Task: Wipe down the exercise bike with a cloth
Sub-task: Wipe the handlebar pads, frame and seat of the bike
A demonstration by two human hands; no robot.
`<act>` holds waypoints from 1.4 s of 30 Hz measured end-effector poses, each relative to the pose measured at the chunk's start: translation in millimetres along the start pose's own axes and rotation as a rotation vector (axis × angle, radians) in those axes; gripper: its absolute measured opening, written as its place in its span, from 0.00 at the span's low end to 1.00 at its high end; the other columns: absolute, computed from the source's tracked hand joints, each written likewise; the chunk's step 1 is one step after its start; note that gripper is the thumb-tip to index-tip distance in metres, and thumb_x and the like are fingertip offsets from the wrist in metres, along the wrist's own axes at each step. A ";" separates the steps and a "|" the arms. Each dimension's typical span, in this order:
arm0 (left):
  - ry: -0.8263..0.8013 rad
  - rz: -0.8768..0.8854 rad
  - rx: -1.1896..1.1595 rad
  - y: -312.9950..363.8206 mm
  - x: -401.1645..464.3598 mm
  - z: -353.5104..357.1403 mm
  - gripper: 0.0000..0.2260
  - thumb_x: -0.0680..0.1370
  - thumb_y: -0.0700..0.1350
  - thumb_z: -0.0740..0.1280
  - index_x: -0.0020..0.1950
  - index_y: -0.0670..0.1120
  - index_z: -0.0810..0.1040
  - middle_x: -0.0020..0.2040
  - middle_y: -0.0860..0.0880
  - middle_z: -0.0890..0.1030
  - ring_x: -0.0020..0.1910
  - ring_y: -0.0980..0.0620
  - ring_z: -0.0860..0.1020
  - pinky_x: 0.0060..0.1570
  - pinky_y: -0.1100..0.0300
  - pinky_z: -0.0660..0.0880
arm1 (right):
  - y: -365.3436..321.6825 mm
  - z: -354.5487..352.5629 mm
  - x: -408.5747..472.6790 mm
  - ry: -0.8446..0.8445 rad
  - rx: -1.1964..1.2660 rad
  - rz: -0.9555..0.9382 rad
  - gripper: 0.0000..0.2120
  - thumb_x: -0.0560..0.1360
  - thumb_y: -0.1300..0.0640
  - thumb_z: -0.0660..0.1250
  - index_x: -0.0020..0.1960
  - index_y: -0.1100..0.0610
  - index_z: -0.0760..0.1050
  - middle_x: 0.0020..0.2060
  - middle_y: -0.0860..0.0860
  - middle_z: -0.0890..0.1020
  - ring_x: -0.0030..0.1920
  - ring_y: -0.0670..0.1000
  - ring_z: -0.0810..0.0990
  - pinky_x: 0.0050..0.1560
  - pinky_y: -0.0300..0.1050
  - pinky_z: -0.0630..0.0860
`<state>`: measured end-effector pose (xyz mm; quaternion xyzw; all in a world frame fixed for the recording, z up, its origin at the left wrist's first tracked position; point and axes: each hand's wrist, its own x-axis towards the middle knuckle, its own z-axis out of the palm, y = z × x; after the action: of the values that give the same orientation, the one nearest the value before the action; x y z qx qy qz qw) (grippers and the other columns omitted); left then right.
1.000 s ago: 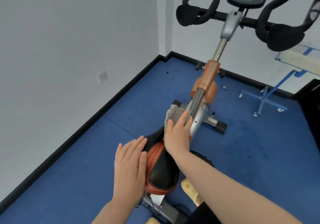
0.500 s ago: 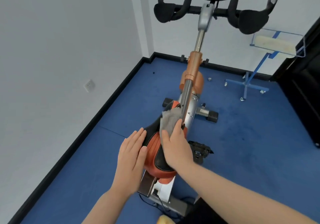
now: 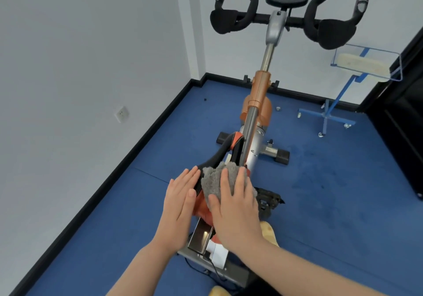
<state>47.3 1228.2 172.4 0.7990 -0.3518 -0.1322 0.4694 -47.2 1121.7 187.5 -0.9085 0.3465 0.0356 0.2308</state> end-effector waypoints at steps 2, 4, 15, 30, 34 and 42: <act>-0.021 -0.006 0.009 -1.4 0.2 -1.8 0.23 0.82 0.56 0.47 0.75 0.53 0.65 0.75 0.65 0.63 0.76 0.63 0.54 0.78 0.50 0.46 | -10.4 -9.8 21.8 -0.009 0.013 0.062 0.31 0.82 0.41 0.45 0.78 0.51 0.35 0.77 0.58 0.34 0.77 0.60 0.40 0.75 0.61 0.53; -0.045 0.004 0.028 -3.7 -0.2 -3.8 0.24 0.82 0.57 0.46 0.76 0.53 0.64 0.76 0.64 0.62 0.77 0.63 0.54 0.78 0.49 0.45 | -19.6 -22.2 41.0 -0.034 0.028 0.109 0.31 0.83 0.43 0.46 0.79 0.53 0.37 0.77 0.59 0.35 0.77 0.61 0.43 0.73 0.62 0.56; -0.063 0.039 0.035 -5.1 1.0 -6.3 0.24 0.83 0.57 0.46 0.76 0.53 0.63 0.76 0.63 0.61 0.77 0.61 0.54 0.77 0.44 0.50 | -12.2 -6.5 24.2 0.092 -0.042 -0.007 0.32 0.81 0.41 0.48 0.79 0.52 0.41 0.78 0.56 0.36 0.78 0.58 0.40 0.73 0.62 0.58; 0.050 0.068 0.133 -0.9 0.0 5.9 0.24 0.83 0.57 0.46 0.75 0.51 0.66 0.74 0.58 0.65 0.76 0.60 0.57 0.75 0.42 0.56 | -1.1 40.1 -25.7 0.348 0.906 0.148 0.32 0.78 0.38 0.52 0.76 0.35 0.39 0.76 0.35 0.47 0.76 0.39 0.46 0.77 0.50 0.53; 0.073 0.110 0.157 -3.3 1.7 6.7 0.23 0.83 0.54 0.46 0.74 0.49 0.67 0.74 0.54 0.68 0.76 0.58 0.60 0.73 0.40 0.59 | 13.5 30.7 -4.3 0.320 1.077 0.140 0.24 0.82 0.48 0.54 0.78 0.44 0.54 0.75 0.43 0.61 0.74 0.40 0.58 0.75 0.51 0.59; 0.019 0.089 0.042 -10.1 0.4 0.2 0.22 0.83 0.51 0.48 0.75 0.47 0.67 0.75 0.57 0.65 0.77 0.56 0.58 0.74 0.40 0.55 | 30.8 28.9 -25.2 0.262 0.309 -0.262 0.30 0.80 0.41 0.47 0.79 0.49 0.44 0.79 0.50 0.43 0.78 0.52 0.42 0.77 0.53 0.48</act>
<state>51.9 1230.9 163.8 0.7935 -0.3852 -0.0961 0.4613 -83.5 1129.9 155.3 -0.8965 0.2541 -0.1661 0.3228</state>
